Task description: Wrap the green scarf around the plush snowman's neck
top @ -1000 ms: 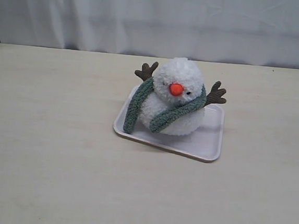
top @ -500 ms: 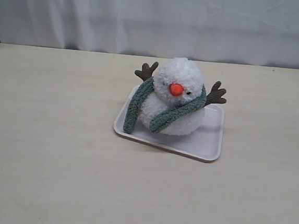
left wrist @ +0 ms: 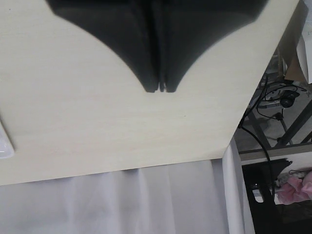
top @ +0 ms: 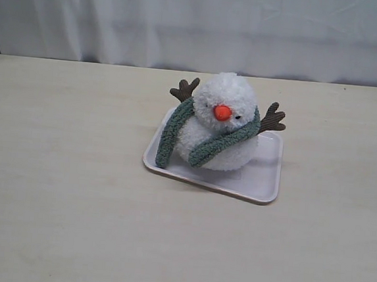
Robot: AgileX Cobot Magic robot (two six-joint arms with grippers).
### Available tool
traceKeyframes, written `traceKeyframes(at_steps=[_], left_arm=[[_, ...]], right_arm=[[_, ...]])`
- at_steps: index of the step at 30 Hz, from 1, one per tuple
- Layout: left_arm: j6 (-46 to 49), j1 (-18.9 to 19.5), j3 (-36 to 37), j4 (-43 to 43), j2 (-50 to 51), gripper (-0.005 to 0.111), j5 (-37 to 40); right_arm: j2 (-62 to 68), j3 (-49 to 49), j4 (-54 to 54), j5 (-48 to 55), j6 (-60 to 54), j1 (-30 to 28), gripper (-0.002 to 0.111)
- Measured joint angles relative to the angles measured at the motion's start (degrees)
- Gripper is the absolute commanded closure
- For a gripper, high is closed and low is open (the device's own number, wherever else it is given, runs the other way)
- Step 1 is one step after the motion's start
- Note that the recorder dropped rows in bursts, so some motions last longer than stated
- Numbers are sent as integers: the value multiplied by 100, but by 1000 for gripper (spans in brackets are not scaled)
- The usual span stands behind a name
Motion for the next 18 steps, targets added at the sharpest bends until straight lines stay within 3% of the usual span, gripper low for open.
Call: traceKeyframes(at_steps=[18], left_arm=[[0,0,0,0,0,107,0]], right_arm=[[0,0,0,275,0,0,104]])
